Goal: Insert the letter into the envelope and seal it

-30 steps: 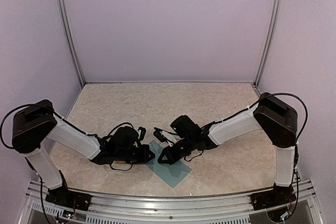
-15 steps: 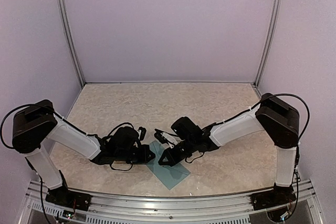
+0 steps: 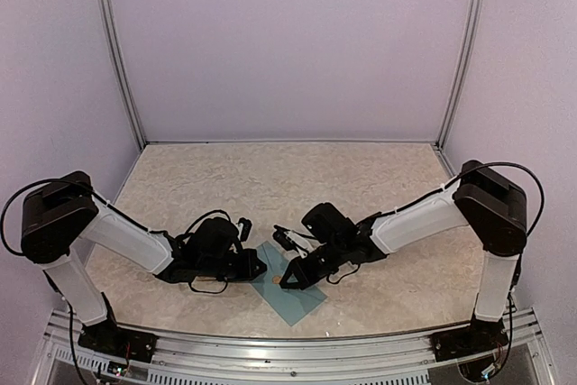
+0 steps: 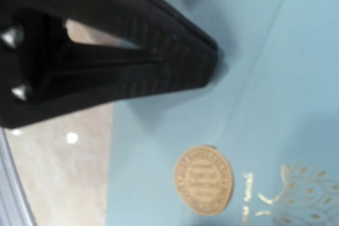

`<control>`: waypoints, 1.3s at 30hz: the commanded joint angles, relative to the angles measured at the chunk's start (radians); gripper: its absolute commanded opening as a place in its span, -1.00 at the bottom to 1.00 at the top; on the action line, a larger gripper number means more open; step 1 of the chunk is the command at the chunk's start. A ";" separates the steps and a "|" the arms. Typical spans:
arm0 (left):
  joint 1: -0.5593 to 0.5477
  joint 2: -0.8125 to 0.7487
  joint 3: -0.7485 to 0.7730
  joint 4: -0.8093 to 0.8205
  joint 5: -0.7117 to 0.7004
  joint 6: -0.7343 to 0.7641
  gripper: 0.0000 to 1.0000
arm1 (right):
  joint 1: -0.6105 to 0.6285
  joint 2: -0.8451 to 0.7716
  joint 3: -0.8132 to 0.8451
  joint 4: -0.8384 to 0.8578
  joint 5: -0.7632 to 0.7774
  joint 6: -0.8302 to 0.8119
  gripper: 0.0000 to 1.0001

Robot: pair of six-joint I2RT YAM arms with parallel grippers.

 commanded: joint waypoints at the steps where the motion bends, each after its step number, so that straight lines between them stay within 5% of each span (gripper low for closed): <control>1: -0.010 0.018 -0.027 -0.141 -0.007 0.034 -0.94 | -0.025 -0.050 -0.002 0.013 0.006 0.054 -1.00; 39: -0.039 -0.038 -0.013 -0.182 -0.030 0.019 -0.92 | -0.032 0.147 0.134 -0.069 -0.084 0.056 -1.00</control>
